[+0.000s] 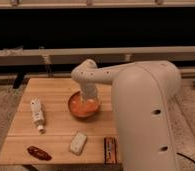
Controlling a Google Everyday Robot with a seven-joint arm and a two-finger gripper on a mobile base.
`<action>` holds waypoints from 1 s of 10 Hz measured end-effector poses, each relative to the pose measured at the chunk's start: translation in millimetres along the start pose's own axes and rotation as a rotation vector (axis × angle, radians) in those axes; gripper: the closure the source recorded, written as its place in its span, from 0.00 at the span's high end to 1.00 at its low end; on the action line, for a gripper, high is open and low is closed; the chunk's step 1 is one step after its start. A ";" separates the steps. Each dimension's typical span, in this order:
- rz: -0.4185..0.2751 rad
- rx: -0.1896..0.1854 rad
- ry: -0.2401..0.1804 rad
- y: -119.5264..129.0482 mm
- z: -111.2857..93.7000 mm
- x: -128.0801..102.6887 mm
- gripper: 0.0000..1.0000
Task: Pick up the ceramic bowl
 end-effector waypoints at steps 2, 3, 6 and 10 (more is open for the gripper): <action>0.039 0.016 0.011 -15.1 3.1 7.3 0.65; 0.055 0.018 0.021 -20.5 5.5 8.9 0.65; 0.080 0.005 0.052 -29.3 21.5 9.1 0.65; 0.076 0.003 0.056 -20.5 26.5 2.0 0.34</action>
